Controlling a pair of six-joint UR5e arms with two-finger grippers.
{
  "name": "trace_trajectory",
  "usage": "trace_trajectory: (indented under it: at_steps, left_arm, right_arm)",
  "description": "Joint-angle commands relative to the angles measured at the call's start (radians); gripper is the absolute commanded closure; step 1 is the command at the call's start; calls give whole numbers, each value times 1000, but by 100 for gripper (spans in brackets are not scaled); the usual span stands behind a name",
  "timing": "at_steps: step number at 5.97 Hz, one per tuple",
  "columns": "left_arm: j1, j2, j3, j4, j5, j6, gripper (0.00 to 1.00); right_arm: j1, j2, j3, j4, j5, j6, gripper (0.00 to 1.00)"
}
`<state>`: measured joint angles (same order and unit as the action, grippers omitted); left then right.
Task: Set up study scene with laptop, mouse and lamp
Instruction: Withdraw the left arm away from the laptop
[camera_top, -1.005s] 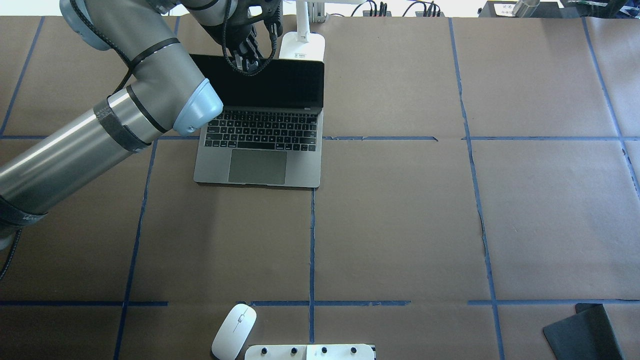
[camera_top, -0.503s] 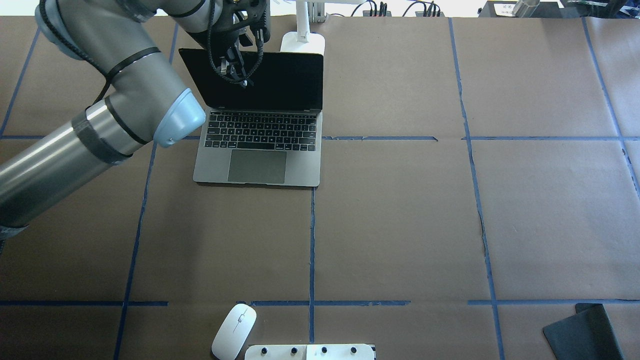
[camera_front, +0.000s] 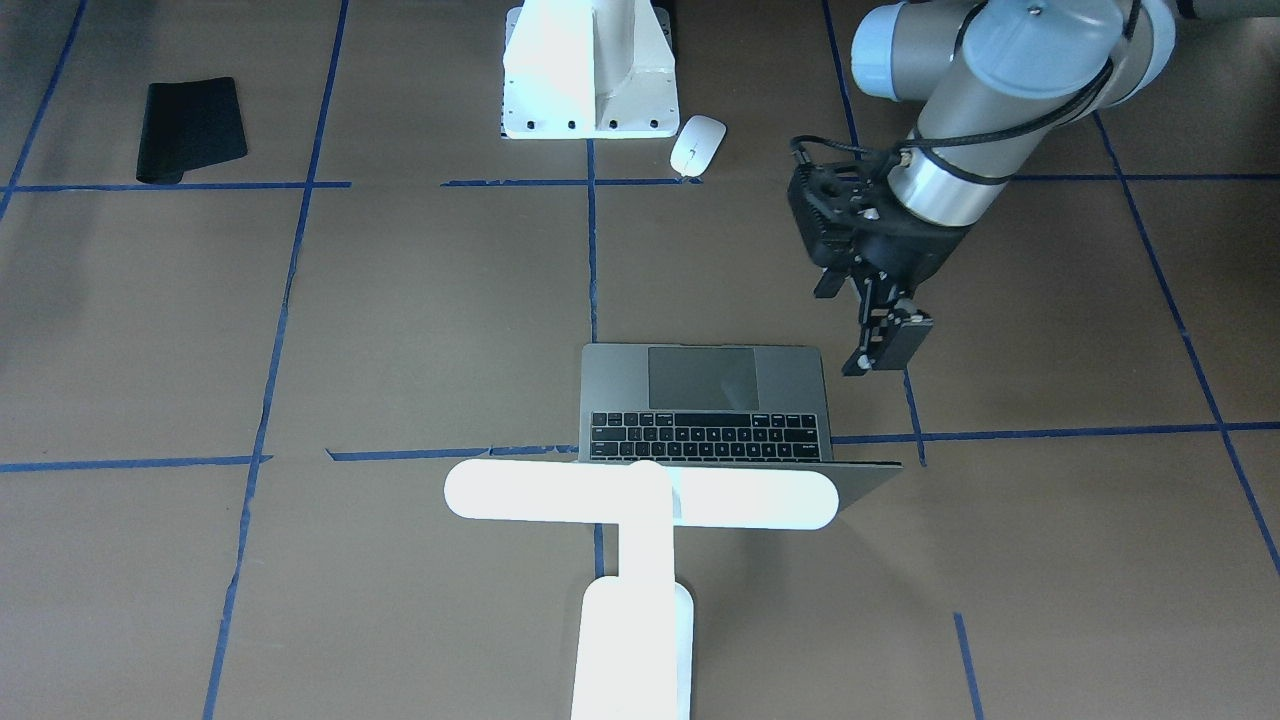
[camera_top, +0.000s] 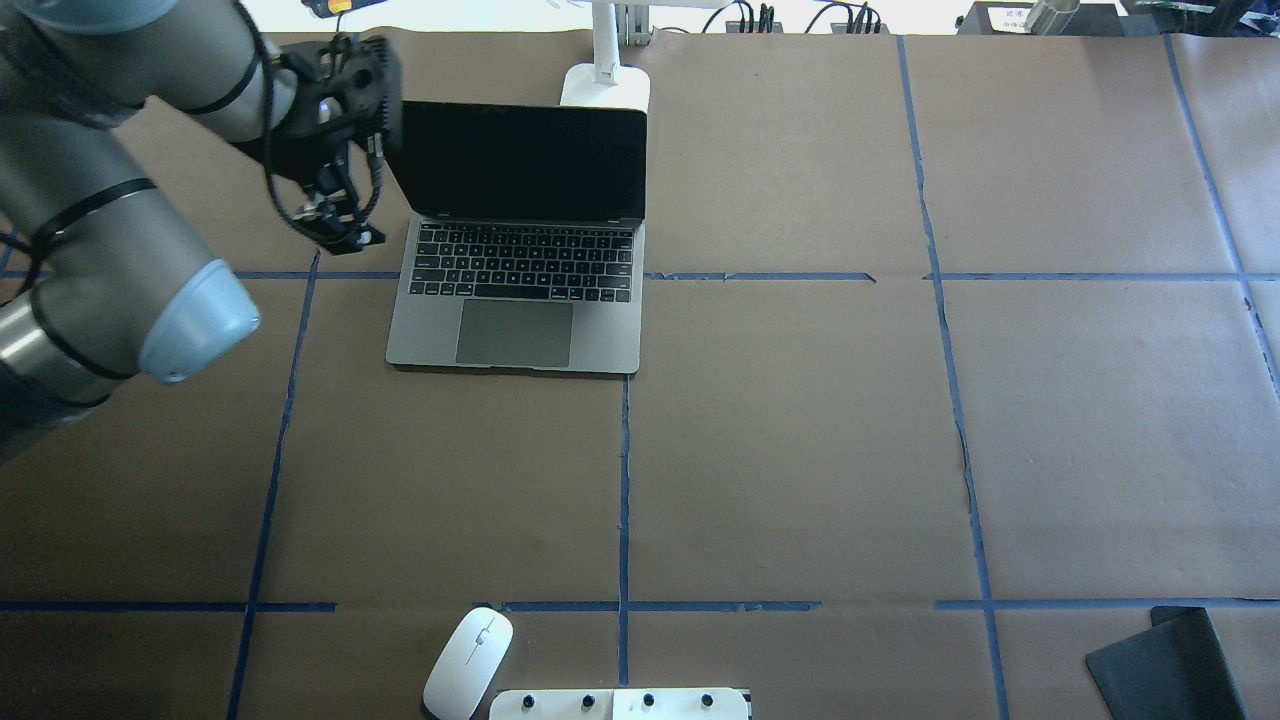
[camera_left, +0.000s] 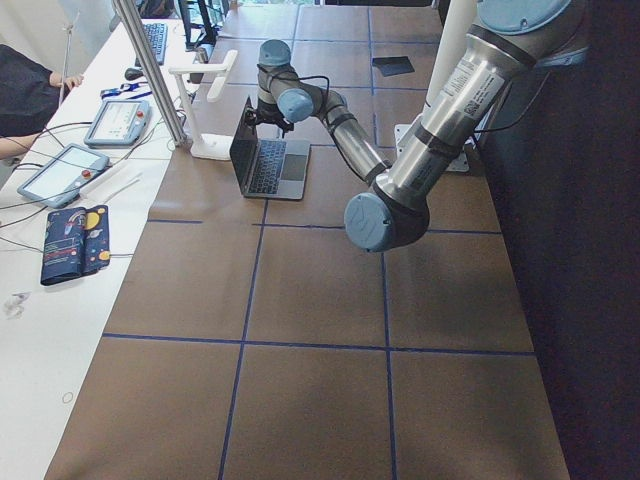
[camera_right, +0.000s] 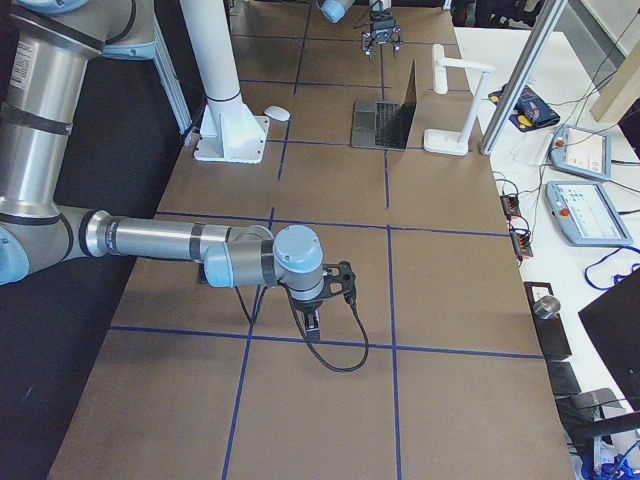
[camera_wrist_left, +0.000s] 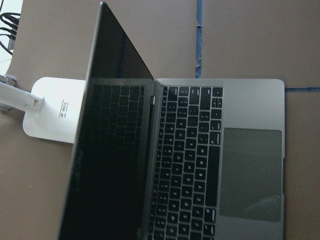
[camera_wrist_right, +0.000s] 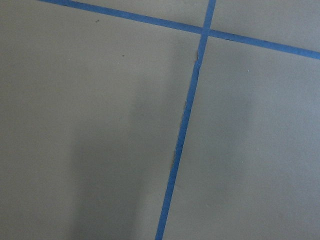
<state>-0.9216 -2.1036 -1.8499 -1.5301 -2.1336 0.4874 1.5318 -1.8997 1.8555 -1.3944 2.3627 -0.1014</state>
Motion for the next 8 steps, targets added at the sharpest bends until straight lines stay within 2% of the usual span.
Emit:
trace_trajectory:
  at_steps: [1,2,3,4,5,6,8]
  left_arm:
    - [-104,83,-71,293,-81,-82,0]
    - [-153,222,-93,289,-148,-315,0]
    - [-242,354,-107,285,-147,-384,0]
    - [-300,426,-103,256,-149,-395,0]
    - [-328,473,-92,220,-150,-406,0]
    - [-332,535,-71,131,-151,-403,0]
    - [-365,621,115,-195,-151,-405,0]
  right_arm:
    - [-5,2,2,9,3,12,0]
    - [-16,2,5,11,6,38,0]
    - [-63,2,42,15,13,168,0]
    - [-112,-5,94,17,13,283,0]
    - [-169,-57,114,123,15,381,0]
    - [-268,-141,113,381,12,596,0]
    - [-393,-250,110,619,-11,771,0]
